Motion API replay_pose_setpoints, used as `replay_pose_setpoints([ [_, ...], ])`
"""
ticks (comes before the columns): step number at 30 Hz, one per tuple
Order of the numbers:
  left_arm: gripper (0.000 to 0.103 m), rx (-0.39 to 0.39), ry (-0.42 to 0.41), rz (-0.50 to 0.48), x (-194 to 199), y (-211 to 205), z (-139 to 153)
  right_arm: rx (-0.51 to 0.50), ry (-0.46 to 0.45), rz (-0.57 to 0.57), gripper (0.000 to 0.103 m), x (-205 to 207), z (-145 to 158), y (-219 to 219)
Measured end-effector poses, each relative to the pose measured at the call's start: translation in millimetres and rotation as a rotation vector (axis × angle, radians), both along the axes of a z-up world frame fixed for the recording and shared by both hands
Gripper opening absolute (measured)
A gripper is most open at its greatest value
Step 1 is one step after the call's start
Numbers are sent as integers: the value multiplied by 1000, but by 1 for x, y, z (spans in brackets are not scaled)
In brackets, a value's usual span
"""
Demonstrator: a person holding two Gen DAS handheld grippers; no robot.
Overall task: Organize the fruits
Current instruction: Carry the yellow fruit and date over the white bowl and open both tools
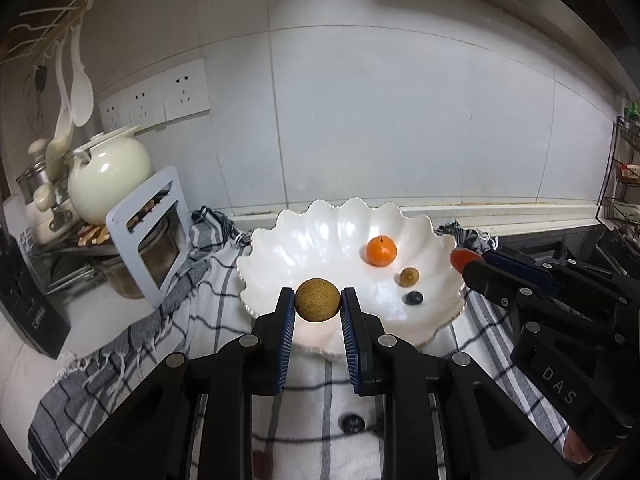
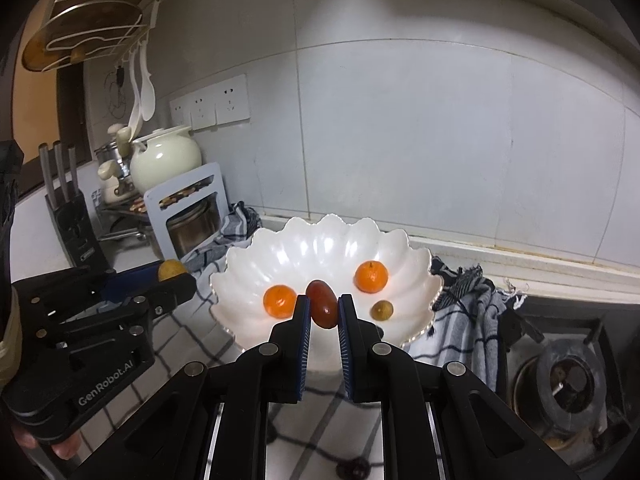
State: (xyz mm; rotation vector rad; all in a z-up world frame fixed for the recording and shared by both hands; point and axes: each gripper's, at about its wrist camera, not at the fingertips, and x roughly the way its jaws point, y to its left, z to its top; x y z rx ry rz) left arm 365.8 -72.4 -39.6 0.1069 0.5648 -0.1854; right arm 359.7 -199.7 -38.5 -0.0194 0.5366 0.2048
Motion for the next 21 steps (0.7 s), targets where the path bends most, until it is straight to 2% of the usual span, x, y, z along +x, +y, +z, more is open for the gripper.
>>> replay_pose_setpoints([
  [12,24,14,45,-8,62,-11,-3,-54,-6,-9,15,53,5,1],
  [21,24,6,87,0,108,-15,-9,-69,51,-32,15,97,-1,-2],
])
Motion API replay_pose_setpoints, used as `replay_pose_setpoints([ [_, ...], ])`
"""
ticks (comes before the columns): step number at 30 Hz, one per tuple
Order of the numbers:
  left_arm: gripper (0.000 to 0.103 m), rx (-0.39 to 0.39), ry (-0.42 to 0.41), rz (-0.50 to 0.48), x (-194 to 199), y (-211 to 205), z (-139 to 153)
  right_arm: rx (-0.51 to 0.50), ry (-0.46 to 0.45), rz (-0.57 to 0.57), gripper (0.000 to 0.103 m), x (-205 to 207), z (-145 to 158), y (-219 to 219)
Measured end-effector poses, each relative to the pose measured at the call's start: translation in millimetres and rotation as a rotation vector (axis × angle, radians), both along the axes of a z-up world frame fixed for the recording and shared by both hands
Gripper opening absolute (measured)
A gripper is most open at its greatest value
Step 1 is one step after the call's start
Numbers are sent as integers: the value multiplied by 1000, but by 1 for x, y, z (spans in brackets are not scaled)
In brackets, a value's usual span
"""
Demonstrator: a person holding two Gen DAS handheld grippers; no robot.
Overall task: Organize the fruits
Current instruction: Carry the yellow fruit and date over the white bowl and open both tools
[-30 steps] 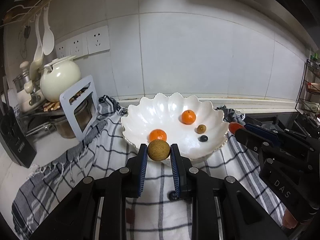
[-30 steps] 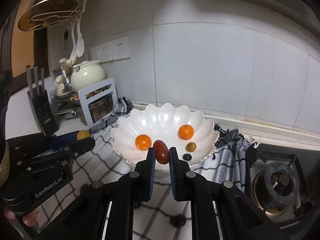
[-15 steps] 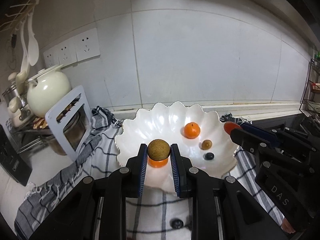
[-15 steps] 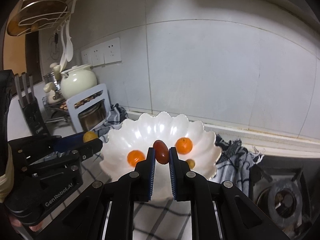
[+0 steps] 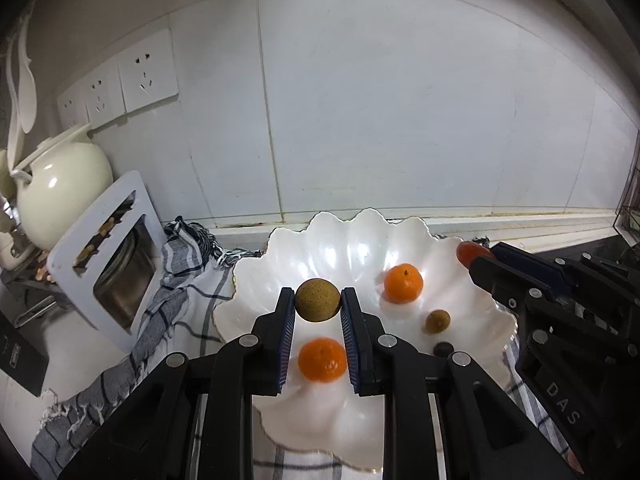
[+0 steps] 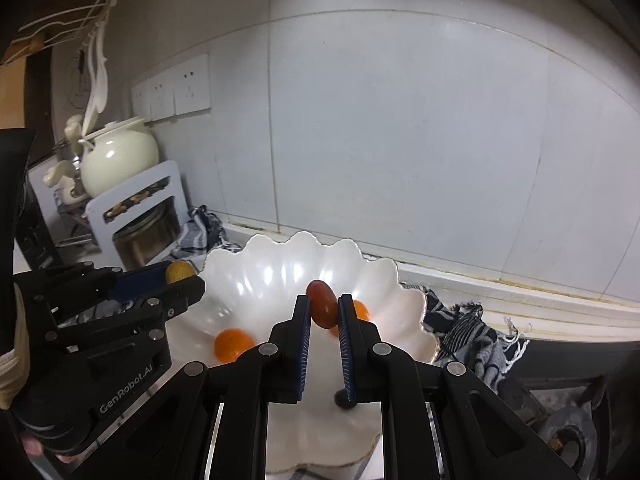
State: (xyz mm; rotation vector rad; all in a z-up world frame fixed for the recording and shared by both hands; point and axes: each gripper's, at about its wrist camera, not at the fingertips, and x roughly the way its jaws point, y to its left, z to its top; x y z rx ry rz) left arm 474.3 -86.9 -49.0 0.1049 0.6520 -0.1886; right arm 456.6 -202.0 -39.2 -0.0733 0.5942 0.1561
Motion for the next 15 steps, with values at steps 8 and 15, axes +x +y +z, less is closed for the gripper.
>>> replay_pose_setpoints([
  [8,24,22,50,-12,31,-5,-9,-5,62,1,15,28,-12,0],
  [15,35,-5,114,-18,48,-4,-19,23,130,-8,16,46,-23,-5],
])
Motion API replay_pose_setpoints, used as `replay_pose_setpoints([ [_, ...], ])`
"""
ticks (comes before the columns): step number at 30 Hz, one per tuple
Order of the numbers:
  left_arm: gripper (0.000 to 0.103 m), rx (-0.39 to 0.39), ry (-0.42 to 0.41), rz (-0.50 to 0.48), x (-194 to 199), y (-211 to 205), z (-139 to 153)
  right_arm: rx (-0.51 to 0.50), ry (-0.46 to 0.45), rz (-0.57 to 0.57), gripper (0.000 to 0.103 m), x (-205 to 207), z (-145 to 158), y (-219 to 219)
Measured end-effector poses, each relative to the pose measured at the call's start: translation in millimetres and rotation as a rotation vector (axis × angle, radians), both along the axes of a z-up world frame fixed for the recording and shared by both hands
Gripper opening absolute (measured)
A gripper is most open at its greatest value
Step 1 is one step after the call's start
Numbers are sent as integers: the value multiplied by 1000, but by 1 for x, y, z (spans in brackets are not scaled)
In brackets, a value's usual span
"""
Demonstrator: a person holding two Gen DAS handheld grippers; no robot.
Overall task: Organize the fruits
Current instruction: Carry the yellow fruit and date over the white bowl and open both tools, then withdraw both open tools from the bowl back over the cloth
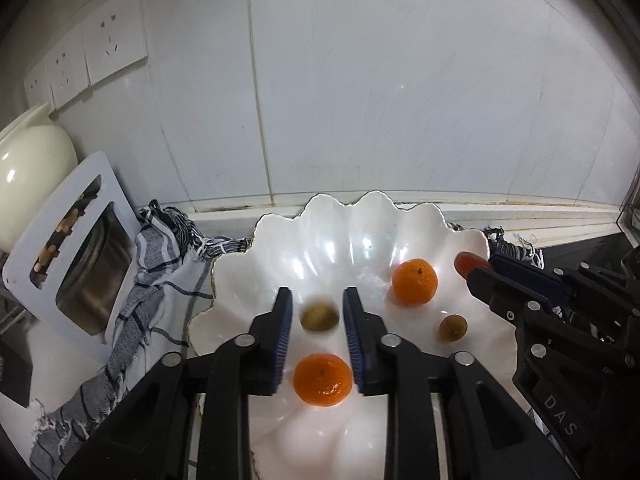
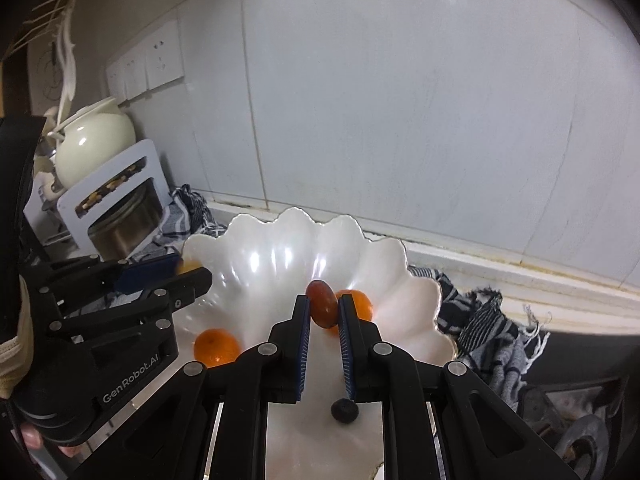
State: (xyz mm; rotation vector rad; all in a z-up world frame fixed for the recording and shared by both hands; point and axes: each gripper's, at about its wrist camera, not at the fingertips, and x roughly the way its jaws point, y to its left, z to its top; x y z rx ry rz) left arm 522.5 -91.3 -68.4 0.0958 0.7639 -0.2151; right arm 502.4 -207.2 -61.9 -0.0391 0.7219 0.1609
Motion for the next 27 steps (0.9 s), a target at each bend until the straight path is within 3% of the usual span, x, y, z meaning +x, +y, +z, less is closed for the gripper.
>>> replay_pose_setpoints([
  [1,38,-4,0,2,0,1,0,5,9,0,19,1,-1,-1],
  [4,46,-8,-3,9,-2,2,3,17,19,-15,41,0,-2,-4],
  [15,62,-10,-46,79,-36,26,28,15,-38,-53,44,-29,13,-11],
  [27,64,52,-132,138,-96,49,56,33,-134,-10,48,-79,40,7],
])
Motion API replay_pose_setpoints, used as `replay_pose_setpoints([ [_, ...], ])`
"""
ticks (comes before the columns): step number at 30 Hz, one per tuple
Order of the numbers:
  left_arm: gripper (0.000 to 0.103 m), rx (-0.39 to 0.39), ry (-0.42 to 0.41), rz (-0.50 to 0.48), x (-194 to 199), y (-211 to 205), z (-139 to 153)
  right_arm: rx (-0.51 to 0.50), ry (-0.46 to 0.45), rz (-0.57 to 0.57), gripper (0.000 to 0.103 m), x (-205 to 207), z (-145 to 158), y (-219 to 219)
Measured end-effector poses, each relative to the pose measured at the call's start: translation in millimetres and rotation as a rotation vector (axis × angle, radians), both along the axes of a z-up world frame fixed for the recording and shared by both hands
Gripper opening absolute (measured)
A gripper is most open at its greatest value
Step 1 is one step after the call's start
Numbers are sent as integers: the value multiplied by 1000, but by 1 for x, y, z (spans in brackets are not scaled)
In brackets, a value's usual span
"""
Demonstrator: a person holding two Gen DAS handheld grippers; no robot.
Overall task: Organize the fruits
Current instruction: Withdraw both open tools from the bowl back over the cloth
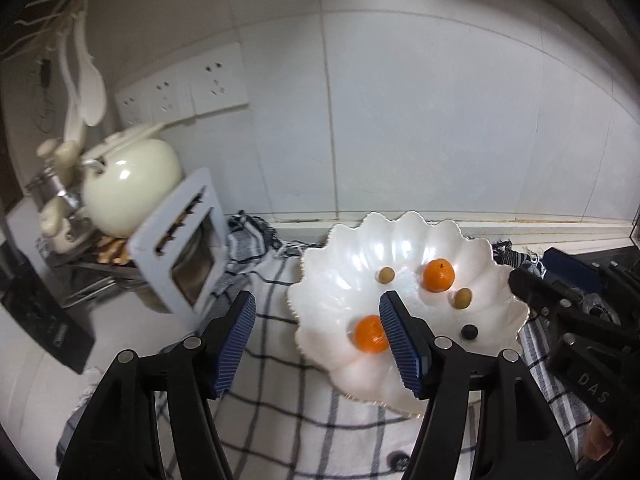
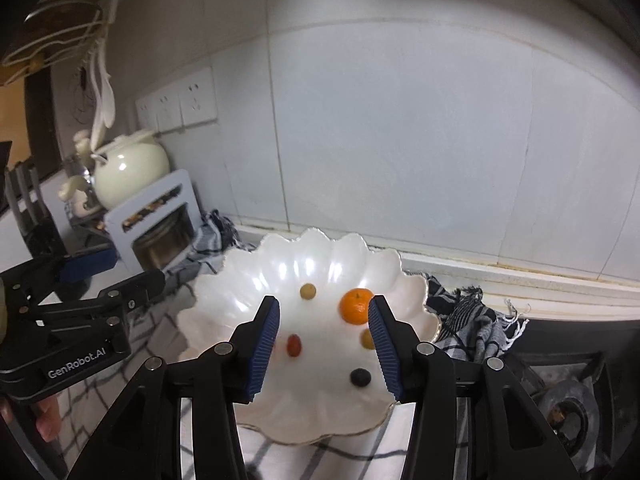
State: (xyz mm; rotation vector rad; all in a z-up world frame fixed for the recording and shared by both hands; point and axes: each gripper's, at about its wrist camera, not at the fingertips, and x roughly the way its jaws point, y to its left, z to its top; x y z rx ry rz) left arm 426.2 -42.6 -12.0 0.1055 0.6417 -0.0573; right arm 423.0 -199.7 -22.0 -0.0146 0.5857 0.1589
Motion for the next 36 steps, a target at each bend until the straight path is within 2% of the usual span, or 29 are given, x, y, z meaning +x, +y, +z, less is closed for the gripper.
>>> replay_pose_setpoints([
  [9,65,13,-60,16,-45,12,20,9,-60,29,48,-38,19,11],
  [14,66,-19,-74,18,-67,20,26,19,-72,43,48,-56,22,13],
  [31,67,-12,-72,72,-116,38,15,32,-54,120,48,-92,7,29],
  [36,67,-32,-57,80,-123,42,7,34,-33,144,48,-96,-1,33],
])
